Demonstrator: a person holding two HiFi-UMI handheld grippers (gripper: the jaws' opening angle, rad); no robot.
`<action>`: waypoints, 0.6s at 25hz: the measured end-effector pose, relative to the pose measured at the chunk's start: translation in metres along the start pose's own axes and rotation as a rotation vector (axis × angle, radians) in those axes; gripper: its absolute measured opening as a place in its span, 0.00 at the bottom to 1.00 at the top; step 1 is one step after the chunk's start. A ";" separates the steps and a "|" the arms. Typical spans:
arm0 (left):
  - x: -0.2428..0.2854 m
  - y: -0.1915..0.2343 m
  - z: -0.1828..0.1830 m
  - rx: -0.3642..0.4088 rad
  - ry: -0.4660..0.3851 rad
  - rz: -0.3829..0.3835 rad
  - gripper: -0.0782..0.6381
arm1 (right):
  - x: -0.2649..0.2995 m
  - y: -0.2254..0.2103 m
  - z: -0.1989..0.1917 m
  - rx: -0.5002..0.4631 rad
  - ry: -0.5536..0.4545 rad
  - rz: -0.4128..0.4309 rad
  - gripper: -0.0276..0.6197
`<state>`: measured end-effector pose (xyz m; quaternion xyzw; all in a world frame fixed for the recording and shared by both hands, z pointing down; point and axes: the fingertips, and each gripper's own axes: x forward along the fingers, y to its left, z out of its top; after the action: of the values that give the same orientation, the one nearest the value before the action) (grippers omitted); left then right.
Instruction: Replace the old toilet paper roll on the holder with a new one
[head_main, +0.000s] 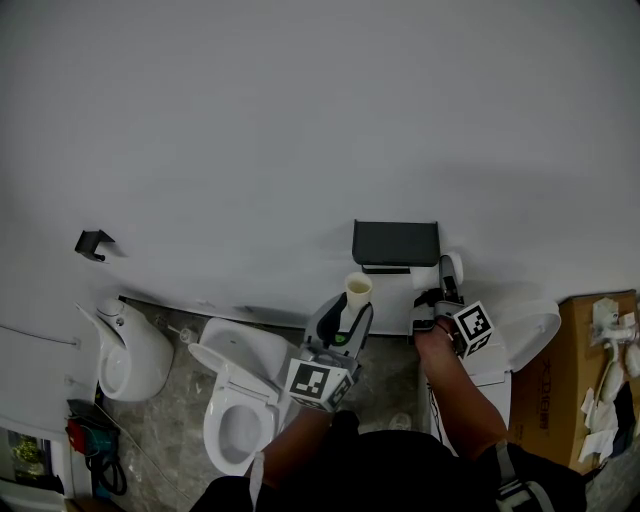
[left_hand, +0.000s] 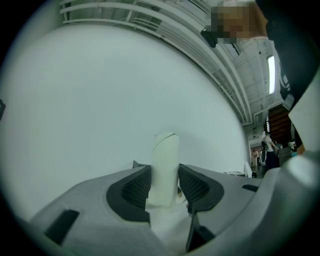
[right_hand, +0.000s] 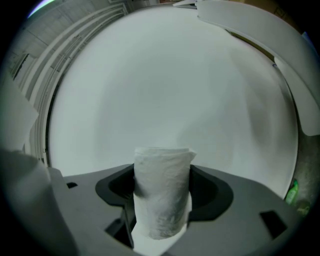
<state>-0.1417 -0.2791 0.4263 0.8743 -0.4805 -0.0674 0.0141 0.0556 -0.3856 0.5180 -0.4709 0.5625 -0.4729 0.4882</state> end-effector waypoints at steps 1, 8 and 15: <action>0.001 0.001 0.000 0.001 0.000 0.003 0.35 | 0.000 0.000 -0.005 0.007 0.013 0.006 0.51; -0.001 0.008 -0.012 -0.021 -0.001 0.050 0.35 | -0.006 -0.002 -0.020 0.012 0.092 0.054 0.51; -0.012 0.033 -0.007 -0.035 -0.005 0.078 0.35 | 0.003 0.005 -0.068 -0.002 0.180 0.059 0.51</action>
<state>-0.1750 -0.2876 0.4371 0.8543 -0.5131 -0.0774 0.0306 -0.0129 -0.3831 0.5182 -0.4101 0.6182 -0.4980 0.4490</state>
